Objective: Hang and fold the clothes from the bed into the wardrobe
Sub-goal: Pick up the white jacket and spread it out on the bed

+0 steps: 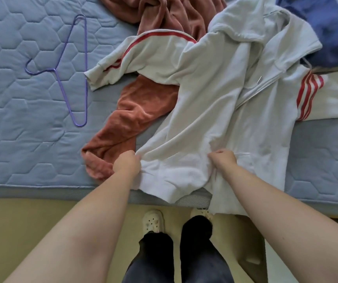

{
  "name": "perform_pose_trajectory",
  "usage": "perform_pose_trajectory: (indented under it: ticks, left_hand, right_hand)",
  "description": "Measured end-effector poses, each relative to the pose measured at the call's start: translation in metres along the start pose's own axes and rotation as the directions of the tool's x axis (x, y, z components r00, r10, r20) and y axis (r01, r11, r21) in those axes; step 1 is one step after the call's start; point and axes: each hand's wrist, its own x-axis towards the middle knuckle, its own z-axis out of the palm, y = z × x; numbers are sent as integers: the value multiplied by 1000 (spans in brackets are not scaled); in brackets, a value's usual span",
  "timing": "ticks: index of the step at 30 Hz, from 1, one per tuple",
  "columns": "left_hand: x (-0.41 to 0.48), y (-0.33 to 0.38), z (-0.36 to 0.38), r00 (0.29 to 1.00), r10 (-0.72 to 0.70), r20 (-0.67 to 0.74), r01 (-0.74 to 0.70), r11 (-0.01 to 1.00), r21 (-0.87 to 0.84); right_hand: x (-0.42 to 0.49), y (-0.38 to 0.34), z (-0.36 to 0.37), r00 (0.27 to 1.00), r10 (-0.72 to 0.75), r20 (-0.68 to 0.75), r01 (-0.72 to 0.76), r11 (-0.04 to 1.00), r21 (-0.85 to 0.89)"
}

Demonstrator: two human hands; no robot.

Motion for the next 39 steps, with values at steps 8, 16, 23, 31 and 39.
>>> perform_pose_trajectory:
  ticks: [8, 16, 23, 31, 39]
  left_hand:
    - [-13, 3, 18, 978, 203, -46, -205, 977, -53]
    - [-23, -1, 10, 853, 175, 491, 167, 800, -577]
    - [-16, 13, 9, 996, 93, -9, -93, 979, -179]
    - [-5, 54, 3, 999, 52, -4, -51, 958, -281]
    - [7, 47, -41, 971, -155, -180, 100, 954, -282]
  right_hand:
    - [-2, -4, 15, 988, 116, 103, -137, 963, 232]
    - [-23, -15, -24, 857, 77, 509, -352, 810, 469]
    - [-36, -7, -26, 857, 118, 502, -384, 796, 468]
    - [-39, -2, -22, 823, 86, 562, -368, 833, 413]
    - [-38, -11, -15, 926, 19, 378, -145, 940, 308]
